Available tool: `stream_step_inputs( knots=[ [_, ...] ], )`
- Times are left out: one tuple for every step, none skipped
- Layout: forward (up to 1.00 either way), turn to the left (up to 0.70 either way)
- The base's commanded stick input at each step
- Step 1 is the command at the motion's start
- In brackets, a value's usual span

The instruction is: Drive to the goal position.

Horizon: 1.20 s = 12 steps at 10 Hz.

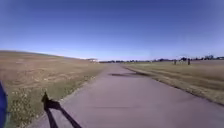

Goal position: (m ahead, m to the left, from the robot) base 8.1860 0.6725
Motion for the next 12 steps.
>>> stream_step_inputs(
  knots=[
    [0.70,0.00],
    [0.70,0.00],
    [0.70,0.00],
    [0.70,0.00],
    [0.70,0.00],
    [0.70,-0.35],
    [0.70,-0.35],
    [0.70,-0.35],
    [0.70,-0.22],
    [0.70,0.00],
    [0.70,0.00],
    [0.70,0.00]
  ],
)
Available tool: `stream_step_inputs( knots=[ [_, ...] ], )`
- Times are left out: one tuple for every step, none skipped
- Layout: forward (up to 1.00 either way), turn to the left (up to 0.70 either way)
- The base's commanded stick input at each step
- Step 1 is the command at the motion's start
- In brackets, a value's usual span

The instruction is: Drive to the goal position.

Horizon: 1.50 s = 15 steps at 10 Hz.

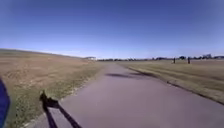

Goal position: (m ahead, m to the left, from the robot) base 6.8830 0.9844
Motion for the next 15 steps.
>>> stream_step_inputs(
  knots=[
    [0.70,0.00],
    [0.70,0.00],
    [0.70,0.00],
    [0.70,0.00],
    [0.70,0.00],
    [0.70,0.00],
    [0.70,0.00],
    [0.70,0.00],
    [0.70,0.00],
    [0.70,0.00],
    [0.70,0.00],
    [0.70,0.00],
    [0.70,0.00],
    [0.70,0.00],
    [0.70,0.00]
  ],
)
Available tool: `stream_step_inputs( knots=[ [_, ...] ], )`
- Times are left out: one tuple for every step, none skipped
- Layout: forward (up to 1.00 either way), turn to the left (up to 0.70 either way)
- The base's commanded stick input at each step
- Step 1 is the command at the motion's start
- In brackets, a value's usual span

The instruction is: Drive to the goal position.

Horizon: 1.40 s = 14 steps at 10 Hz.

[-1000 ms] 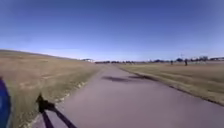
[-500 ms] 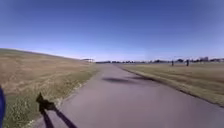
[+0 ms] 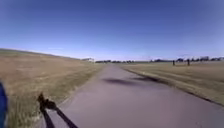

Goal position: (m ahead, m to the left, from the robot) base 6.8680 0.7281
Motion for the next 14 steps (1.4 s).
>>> stream_step_inputs(
  knots=[
    [0.70,0.00],
    [0.70,0.00],
    [0.70,0.00],
    [0.70,0.00],
    [0.70,0.00],
    [0.70,0.00],
    [0.70,0.00],
    [0.70,0.00],
    [0.70,0.00],
    [0.70,0.00],
    [0.70,0.00],
    [0.70,0.00],
    [0.70,0.00],
    [0.70,0.00]
  ],
)
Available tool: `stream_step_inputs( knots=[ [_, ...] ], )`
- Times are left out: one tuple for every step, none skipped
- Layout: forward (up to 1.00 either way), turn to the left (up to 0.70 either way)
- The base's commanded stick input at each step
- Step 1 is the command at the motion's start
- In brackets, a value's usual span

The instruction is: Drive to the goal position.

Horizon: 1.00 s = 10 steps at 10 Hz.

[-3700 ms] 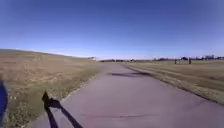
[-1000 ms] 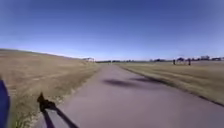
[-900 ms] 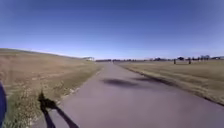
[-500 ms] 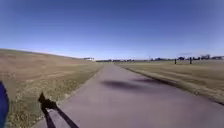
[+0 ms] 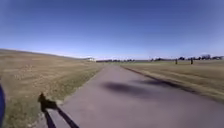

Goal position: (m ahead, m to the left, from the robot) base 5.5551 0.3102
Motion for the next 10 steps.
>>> stream_step_inputs(
  knots=[
    [0.70,0.00],
    [0.70,0.00],
    [0.70,0.00],
    [0.70,0.00],
    [0.70,0.00],
    [0.70,0.00],
    [0.70,0.00],
    [0.70,0.00],
    [0.70,0.00],
    [0.70,0.00]
  ],
)
